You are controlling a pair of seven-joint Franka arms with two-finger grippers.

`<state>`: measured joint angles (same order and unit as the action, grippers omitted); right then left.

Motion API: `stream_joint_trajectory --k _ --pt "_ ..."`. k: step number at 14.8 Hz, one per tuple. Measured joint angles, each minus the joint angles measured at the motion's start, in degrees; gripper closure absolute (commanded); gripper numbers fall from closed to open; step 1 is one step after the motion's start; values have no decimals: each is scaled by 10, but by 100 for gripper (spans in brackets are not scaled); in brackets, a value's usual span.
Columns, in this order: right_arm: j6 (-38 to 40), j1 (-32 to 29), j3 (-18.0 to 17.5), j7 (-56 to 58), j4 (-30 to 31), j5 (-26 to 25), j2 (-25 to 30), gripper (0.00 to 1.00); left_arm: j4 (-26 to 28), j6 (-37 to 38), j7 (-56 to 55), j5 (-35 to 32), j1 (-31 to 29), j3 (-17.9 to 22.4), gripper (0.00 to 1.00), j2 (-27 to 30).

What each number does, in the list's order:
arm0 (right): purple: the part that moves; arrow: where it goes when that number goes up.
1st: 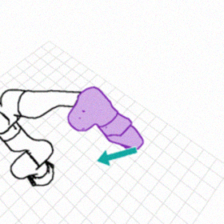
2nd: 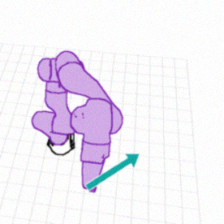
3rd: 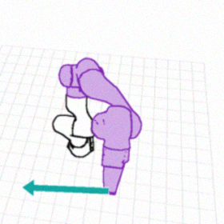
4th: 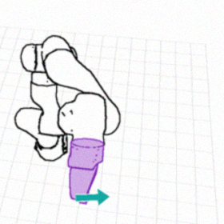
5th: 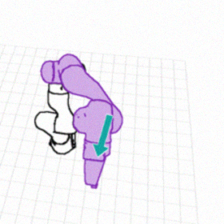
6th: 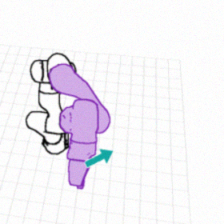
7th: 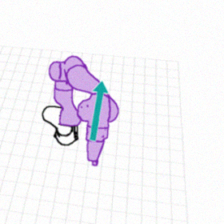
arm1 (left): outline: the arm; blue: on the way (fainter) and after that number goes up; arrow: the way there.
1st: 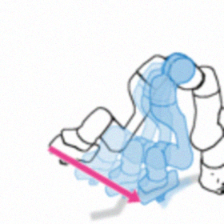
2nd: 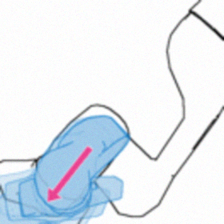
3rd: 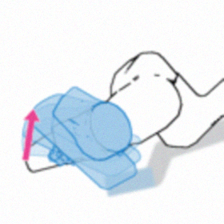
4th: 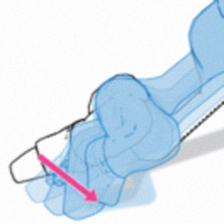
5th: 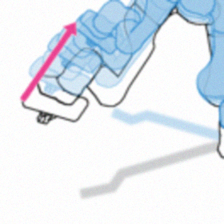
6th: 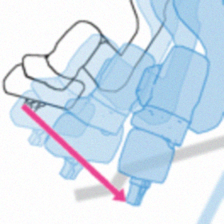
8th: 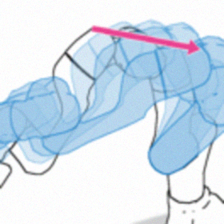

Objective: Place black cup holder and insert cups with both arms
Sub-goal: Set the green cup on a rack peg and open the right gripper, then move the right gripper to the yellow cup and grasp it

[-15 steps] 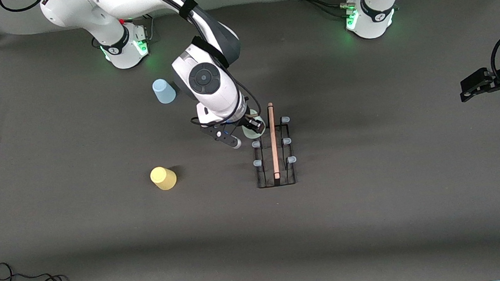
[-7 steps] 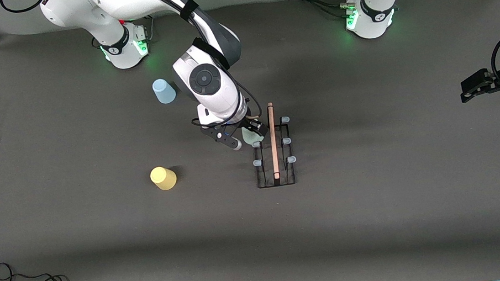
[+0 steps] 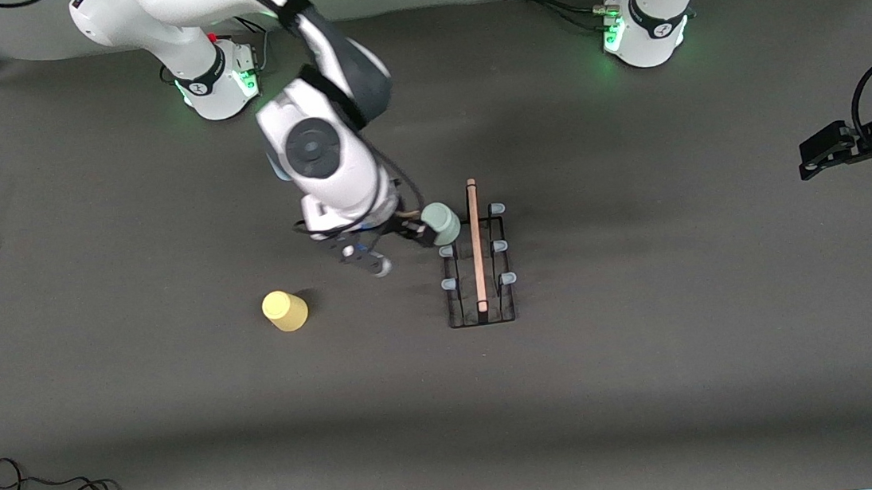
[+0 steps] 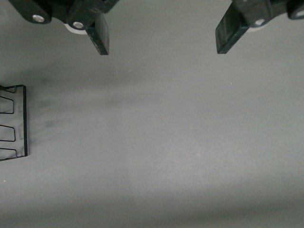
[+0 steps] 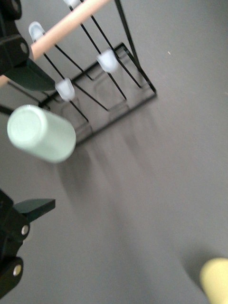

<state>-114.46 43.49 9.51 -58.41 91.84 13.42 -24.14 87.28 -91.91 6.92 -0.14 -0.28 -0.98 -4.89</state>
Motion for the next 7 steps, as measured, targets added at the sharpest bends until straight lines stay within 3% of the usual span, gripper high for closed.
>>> stream_joint_trajectory --k 3,7 --pt "69 -4 67 135 2 0 19 0 0 -5 0 0 0 0 0 -1" --pt "78 -9 139 272 18 0 16 0 -1 -9 13 17 -1 2 0 -1"
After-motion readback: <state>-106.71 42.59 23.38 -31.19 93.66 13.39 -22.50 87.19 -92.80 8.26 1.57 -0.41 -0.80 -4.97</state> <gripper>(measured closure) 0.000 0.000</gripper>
